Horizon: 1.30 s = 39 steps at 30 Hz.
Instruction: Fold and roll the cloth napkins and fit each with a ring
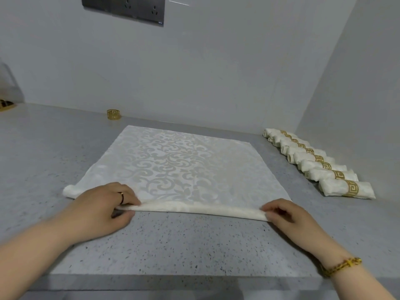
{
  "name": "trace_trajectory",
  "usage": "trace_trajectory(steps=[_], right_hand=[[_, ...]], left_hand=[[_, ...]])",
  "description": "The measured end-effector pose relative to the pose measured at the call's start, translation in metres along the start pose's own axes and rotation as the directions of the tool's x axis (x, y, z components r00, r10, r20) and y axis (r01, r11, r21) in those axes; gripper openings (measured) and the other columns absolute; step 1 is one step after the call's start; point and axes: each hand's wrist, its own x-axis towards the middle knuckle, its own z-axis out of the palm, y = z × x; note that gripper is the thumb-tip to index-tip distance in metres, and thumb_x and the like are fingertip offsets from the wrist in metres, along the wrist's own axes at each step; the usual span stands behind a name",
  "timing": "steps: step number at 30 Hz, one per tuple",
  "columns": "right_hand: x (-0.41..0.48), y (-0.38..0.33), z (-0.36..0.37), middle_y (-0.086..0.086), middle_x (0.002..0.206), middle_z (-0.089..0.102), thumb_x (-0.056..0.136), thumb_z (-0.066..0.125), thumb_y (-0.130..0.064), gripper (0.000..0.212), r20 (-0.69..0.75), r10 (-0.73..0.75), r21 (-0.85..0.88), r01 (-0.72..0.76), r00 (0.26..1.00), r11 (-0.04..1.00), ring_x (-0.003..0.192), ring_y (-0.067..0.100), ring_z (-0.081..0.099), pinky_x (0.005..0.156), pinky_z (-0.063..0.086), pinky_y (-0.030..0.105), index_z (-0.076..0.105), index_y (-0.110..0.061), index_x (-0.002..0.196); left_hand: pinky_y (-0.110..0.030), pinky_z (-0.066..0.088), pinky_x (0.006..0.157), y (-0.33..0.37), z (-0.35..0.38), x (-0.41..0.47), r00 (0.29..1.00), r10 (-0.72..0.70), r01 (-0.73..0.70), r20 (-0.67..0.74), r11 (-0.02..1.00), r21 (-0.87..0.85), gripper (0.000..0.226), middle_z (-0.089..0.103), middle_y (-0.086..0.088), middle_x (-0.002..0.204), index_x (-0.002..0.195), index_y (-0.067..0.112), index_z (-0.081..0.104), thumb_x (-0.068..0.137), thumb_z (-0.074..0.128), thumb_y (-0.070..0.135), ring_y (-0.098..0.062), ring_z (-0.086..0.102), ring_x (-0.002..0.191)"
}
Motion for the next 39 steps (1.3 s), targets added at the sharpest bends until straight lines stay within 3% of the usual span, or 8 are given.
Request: trace_trajectory(steps=[3,6,10,17,22,26,33,39], right_hand=[[-0.004,-0.001,-0.001,-0.012,0.096,0.054,0.076,0.070,-0.011,0.027,0.009,0.010,-0.030,-0.010,1.000,1.000,0.093,-0.004,0.046,0.077,0.036,0.002,0.055,-0.030,0.087],[-0.002,-0.002,0.001,-0.008,0.085,0.055,0.078,0.067,-0.005,0.028,-0.058,-0.004,-0.078,0.000,0.998,0.997,0.087,-0.004,0.048,0.071,0.037,0.004,0.054,-0.029,0.073],[0.012,-0.007,-0.005,-0.013,0.075,0.059,0.086,0.058,-0.009,0.016,-0.032,0.099,-0.017,-0.099,0.995,0.995,0.069,0.002,0.053,0.065,0.037,0.002,0.062,-0.020,0.076],[0.036,-0.006,0.005,-0.010,0.078,0.054,0.087,0.054,-0.013,0.015,-0.040,0.141,-0.219,-0.146,0.989,0.965,0.080,0.012,0.050,0.062,0.034,0.013,0.055,-0.021,0.076],[0.036,-0.002,0.016,-0.009,0.076,0.045,0.082,0.058,0.000,0.026,-0.171,-0.003,-0.294,-0.048,0.985,0.955,0.087,0.014,0.039,0.068,0.024,0.020,0.050,-0.021,0.070],[0.026,0.000,0.014,-0.018,0.077,0.050,0.084,0.056,-0.001,0.036,-0.080,-0.027,-0.207,0.010,0.996,0.978,0.079,0.002,0.048,0.073,0.033,0.004,0.051,-0.033,0.069],[0.014,-0.004,0.008,-0.010,0.085,0.056,0.080,0.067,-0.014,0.027,-0.027,-0.034,-0.199,0.028,0.999,0.980,0.086,0.008,0.051,0.072,0.036,0.007,0.053,-0.037,0.075],[0.011,-0.012,0.000,-0.015,0.077,0.055,0.088,0.056,-0.018,0.013,-0.030,0.043,-0.240,-0.049,0.999,0.970,0.080,0.005,0.046,0.070,0.034,0.006,0.067,-0.014,0.088]], left_hand=[[0.005,0.025,0.051,0.008,-0.003,0.005,1.000,-0.021,0.021,-0.004,0.989,0.148,0.036,0.040,0.044,0.072,0.080,0.032,0.070,0.073,0.040,0.050,0.023,0.039,0.085],[0.003,0.023,0.057,0.012,-0.004,0.010,0.995,-0.070,0.084,-0.068,0.971,0.222,0.034,0.051,0.031,0.070,0.079,0.030,0.071,0.080,0.041,0.047,0.013,0.047,0.068],[-0.011,0.036,0.067,0.009,-0.002,0.020,0.974,-0.213,0.223,-0.074,0.957,0.184,0.021,0.064,0.015,0.093,0.105,0.028,0.064,0.092,0.047,0.030,-0.006,0.056,0.086],[-0.021,0.034,0.072,0.004,0.002,0.036,0.899,-0.432,0.438,-0.073,0.893,0.101,0.031,0.060,0.004,0.102,0.117,0.026,0.052,0.087,0.056,0.033,-0.013,0.053,0.094],[-0.023,0.041,0.069,0.002,0.008,0.030,0.971,-0.197,0.215,-0.134,0.968,0.131,0.017,0.054,0.021,0.081,0.091,0.016,0.071,0.079,0.066,0.005,-0.013,0.057,0.086],[-0.004,0.034,0.080,0.004,0.002,0.024,0.975,-0.216,0.219,-0.041,0.974,0.061,0.021,0.041,0.035,0.089,0.104,0.021,0.066,0.088,0.055,0.016,0.006,0.046,0.087],[-0.006,0.033,0.080,0.002,0.002,0.023,0.973,-0.227,0.230,-0.049,0.971,0.063,0.024,0.049,0.030,0.089,0.105,0.023,0.066,0.083,0.062,0.032,0.005,0.048,0.089],[-0.014,0.034,0.071,0.004,-0.002,0.020,0.974,-0.212,0.218,-0.082,0.973,0.071,0.033,0.066,0.005,0.084,0.085,0.027,0.069,0.084,0.043,0.049,-0.011,0.054,0.086]])
